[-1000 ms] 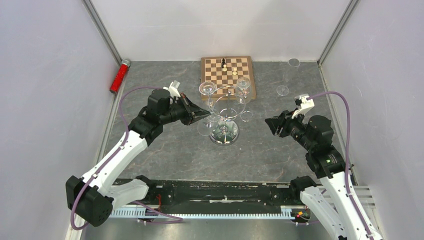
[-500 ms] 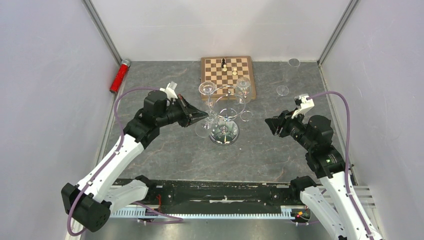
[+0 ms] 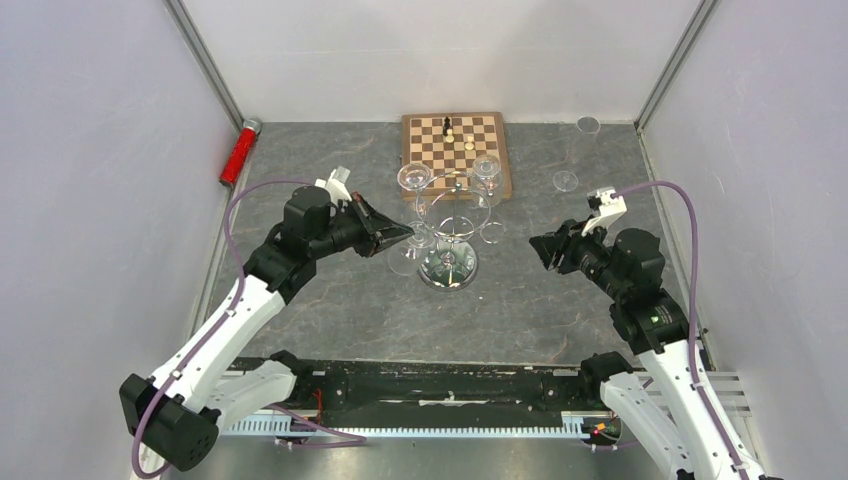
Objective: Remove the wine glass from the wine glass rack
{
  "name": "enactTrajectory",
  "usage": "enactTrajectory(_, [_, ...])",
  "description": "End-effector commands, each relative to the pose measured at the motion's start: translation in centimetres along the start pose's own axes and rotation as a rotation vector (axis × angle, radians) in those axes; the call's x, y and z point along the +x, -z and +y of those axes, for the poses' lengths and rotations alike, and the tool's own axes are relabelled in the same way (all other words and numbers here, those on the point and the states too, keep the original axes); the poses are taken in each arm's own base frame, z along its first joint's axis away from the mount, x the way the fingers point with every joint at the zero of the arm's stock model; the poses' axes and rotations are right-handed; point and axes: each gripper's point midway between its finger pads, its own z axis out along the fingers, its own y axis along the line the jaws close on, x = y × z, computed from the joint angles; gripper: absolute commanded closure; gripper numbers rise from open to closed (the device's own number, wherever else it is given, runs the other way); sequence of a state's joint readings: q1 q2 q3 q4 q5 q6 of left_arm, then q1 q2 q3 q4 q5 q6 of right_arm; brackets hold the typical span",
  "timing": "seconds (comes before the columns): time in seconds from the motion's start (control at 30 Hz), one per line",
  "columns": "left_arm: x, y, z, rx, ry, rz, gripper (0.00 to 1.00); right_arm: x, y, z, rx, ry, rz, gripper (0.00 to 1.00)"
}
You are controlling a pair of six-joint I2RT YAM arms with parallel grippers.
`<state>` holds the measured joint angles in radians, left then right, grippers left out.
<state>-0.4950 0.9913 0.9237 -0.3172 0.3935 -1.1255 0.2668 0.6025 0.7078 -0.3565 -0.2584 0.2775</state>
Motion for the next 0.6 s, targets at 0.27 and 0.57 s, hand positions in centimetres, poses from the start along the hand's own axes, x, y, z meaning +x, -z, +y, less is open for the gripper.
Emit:
enactTrajectory(0.27, [-0.57,1.82,-3.71,0.188,-0.034,-0.063,0.98,-0.91,-0.25,0.61,-0.026,0.009,-0.025,0.58])
enactTrajectory(0.57, [-0.8,2.0,-3.2,0.206,-0.01,-0.092,0.98,-0.88,-0.37,0.56,-0.026,0.009,-0.02,0.58])
